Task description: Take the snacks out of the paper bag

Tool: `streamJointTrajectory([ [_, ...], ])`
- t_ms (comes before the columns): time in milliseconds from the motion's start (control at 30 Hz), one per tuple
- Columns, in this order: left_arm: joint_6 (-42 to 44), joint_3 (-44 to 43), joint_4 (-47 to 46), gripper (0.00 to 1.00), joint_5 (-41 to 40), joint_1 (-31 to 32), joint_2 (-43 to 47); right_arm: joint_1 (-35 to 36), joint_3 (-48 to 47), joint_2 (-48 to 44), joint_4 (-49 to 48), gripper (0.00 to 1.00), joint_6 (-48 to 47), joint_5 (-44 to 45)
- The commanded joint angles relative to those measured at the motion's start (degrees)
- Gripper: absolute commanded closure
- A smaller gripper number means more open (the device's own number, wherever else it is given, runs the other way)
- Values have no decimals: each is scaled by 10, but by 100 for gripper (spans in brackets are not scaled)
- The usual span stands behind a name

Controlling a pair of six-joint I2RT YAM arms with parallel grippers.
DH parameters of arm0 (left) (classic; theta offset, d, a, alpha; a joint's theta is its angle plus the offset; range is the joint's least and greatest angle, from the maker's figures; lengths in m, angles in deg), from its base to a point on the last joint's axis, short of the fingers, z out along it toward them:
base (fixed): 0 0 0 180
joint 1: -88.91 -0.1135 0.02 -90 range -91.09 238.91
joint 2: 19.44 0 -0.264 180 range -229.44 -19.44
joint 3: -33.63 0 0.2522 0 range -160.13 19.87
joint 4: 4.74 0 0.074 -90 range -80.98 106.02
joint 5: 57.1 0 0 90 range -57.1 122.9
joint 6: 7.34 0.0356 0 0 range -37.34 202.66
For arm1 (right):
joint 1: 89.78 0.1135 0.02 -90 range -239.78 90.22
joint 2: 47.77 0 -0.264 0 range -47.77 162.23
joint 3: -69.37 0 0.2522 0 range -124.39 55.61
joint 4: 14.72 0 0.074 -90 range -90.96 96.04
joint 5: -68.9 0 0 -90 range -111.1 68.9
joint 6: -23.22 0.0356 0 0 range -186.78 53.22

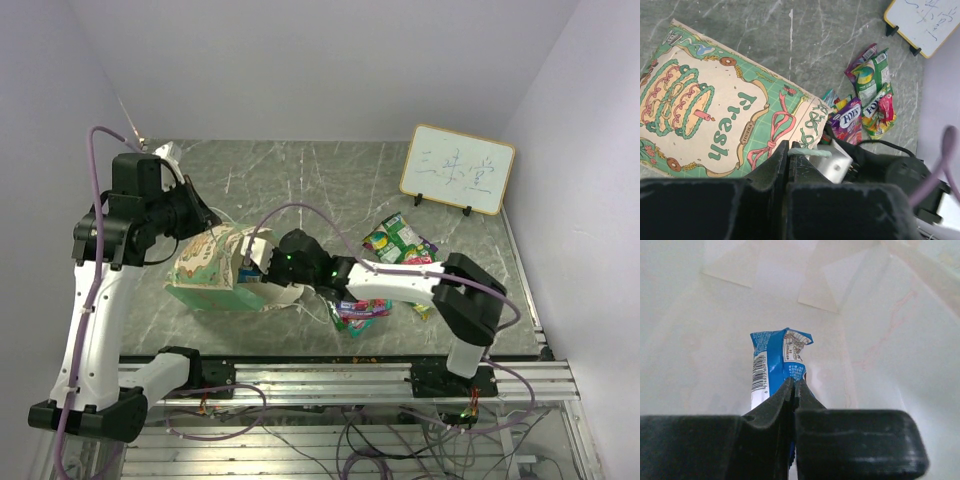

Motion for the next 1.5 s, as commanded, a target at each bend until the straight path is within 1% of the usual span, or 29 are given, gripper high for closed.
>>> streamJointTrajectory([
  [0,-14,-14,-18,93,-18,-2,-4,2,-7,-61,102,100,12,-16],
  [200,-28,3,-51,93,8,-2,-14,2,7,-135,157,100,-6,14],
  [400,-36,-14,-72,93,36,-2,-41,-6,-11,-199,190,100,-33,92],
  [600,-85,-70,-108,93,88,-2,-84,-35,-56,-272,203,100,-53,154],
  [767,-133,-137,-149,93,132,-9,-128,-68,-95,-328,189,100,-71,218],
  [867,-140,-179,-142,93,120,-26,-140,-102,-101,-353,177,100,-57,229],
  [933,-137,-181,-131,93,106,-45,-132,-122,-89,-366,176,100,-48,233],
  [1033,-117,-145,-95,93,58,-64,-99,-136,-69,-379,200,100,-20,239],
  [1233,-61,-4,-33,93,-50,-69,-13,-138,-23,-421,243,100,49,224],
  [1367,-53,63,-10,93,-74,-69,28,-138,6,-435,305,100,97,198],
  [1467,-54,74,4,91,-82,-69,37,-138,44,-447,325,100,156,143],
])
